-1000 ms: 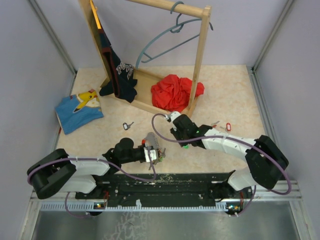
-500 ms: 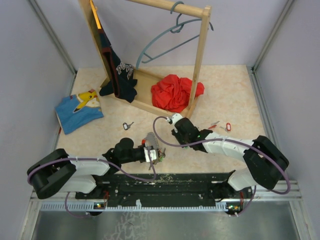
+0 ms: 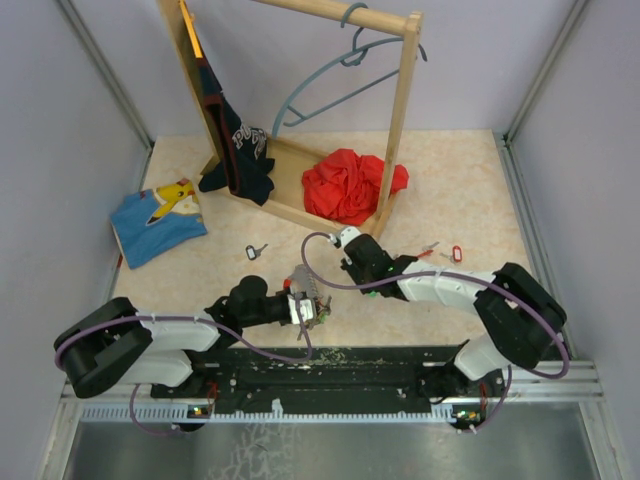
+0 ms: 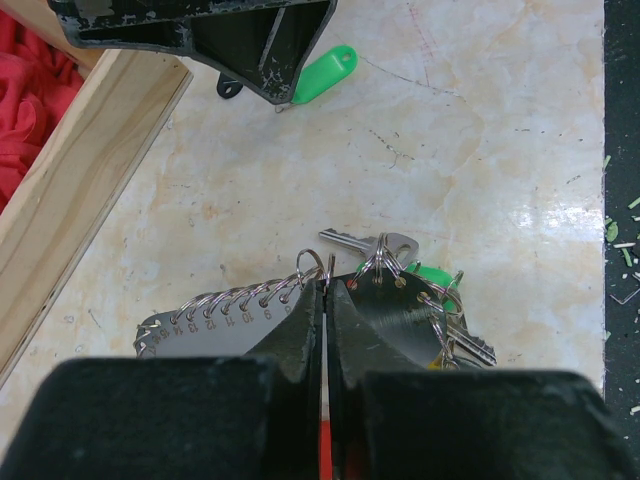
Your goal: Put the keys on the keyring
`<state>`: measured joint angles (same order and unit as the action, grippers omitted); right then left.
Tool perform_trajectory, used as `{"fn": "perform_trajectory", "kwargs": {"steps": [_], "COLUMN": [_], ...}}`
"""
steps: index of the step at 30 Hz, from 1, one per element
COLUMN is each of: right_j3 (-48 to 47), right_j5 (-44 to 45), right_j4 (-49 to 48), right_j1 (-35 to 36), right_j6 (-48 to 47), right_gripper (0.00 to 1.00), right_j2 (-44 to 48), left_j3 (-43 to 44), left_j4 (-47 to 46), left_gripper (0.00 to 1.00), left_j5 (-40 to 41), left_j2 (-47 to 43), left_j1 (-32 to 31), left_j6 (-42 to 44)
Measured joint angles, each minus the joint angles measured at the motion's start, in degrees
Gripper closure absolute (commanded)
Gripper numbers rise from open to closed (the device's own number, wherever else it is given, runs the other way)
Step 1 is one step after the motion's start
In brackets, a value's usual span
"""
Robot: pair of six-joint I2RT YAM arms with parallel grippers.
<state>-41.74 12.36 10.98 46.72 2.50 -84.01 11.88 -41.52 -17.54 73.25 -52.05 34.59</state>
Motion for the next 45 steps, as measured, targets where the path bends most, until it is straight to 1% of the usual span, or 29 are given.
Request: {"fn": "perform_trajectory", "kwargs": {"steps": [8, 10, 16, 20, 25, 27, 32, 36, 41, 43, 45], "right_j3": [-1.5, -1.5, -3.6, -9.9, -20.2, -22.9, -27.8, -31.4, -33.8, -33.8, -33.6], "right_j5": [0.2, 0.3, 0.4, -1.0, -3.8, -4.9, -6.7, -6.7, -6.8, -7.1, -7.4], "right_j4": [1.1, 1.2, 4.1, 10.3, 19.2, 21.9, 29.2, 32.8, 33.5, 33.5, 32.9], "right_j1": [0.0, 0.0, 0.0, 0.0, 0.0, 0.0, 0.0, 0.0, 0.1, 0.2, 0.3], "right_j6": [0.0, 0.0, 0.0, 0.0, 0.0, 0.0, -0.7, -1.3, -1.5, -1.5, -1.4], "right_gripper": [0.94, 1.00, 1.00, 1.00, 1.00, 1.00, 1.00, 1.00, 0.82, 0.77, 0.75], "right_j2": [-1.8, -2.2, -3.1, -5.1, -10.4, -12.9, -19.5, -23.0, -24.4, -24.4, -24.1], "left_j3": [0.0, 0.0, 0.0, 0.0, 0.0, 0.0, 0.0, 0.0, 0.0, 0.0, 0.0], "left_j4": [0.0, 0.0, 0.0, 0.0, 0.0, 0.0, 0.2, 0.3, 0.4, 0.4, 0.5], "left_gripper": [1.00, 1.00, 1.00, 1.00, 1.00, 1.00, 1.00, 1.00, 1.00, 1.00, 1.00], "left_j5": [0.0, 0.0, 0.0, 0.0, 0.0, 0.0, 0.0, 0.0, 0.0, 0.0, 0.0], "left_j2": [0.0, 0.0, 0.0, 0.0, -0.3, -0.3, -0.5, -0.6, -0.6, -0.7, -0.8], "left_j1": [0.0, 0.0, 0.0, 0.0, 0.0, 0.0, 0.0, 0.0, 0.0, 0.0, 0.0], "left_j6": [0.0, 0.0, 0.0, 0.0, 0.0, 0.0, 0.0, 0.0, 0.0, 0.0, 0.0]}}
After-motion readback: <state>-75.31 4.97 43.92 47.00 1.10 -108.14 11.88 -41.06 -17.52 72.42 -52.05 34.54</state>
